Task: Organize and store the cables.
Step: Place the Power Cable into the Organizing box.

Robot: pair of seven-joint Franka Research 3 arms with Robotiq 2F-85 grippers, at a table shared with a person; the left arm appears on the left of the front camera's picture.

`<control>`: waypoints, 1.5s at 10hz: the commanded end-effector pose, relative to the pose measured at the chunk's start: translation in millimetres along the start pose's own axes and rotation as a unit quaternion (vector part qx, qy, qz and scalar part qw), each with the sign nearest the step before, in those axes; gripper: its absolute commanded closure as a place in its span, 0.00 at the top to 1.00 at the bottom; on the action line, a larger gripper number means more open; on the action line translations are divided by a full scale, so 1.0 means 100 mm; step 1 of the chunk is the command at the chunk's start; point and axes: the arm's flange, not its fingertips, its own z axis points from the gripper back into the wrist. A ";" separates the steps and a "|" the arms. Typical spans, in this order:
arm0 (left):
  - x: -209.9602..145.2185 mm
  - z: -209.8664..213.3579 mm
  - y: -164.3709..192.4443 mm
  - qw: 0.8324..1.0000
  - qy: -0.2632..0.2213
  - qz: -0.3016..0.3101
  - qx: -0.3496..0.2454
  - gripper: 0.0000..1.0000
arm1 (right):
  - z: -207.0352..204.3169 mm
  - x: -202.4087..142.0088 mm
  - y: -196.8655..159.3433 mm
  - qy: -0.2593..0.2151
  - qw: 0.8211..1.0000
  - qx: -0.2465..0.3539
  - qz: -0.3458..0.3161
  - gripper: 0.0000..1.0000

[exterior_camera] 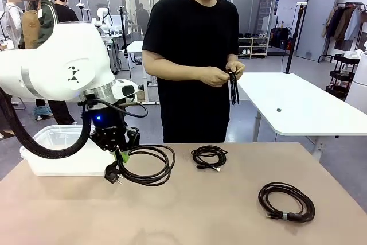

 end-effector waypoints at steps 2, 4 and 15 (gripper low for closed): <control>0.06 0.01 -0.02 1.000 -0.003 0.006 0.000 0.00 | 0.01 0.01 0.00 -0.003 1.000 -0.003 0.004 1.00; 0.01 -0.03 0.00 1.000 0.003 0.001 0.000 0.18 | 0.01 0.01 0.00 -0.003 1.000 -0.003 0.004 1.00; 1.41 0.22 2.76 0.997 -0.062 0.042 -0.014 0.18 | 0.01 0.01 0.00 -0.003 1.000 -0.003 0.004 1.00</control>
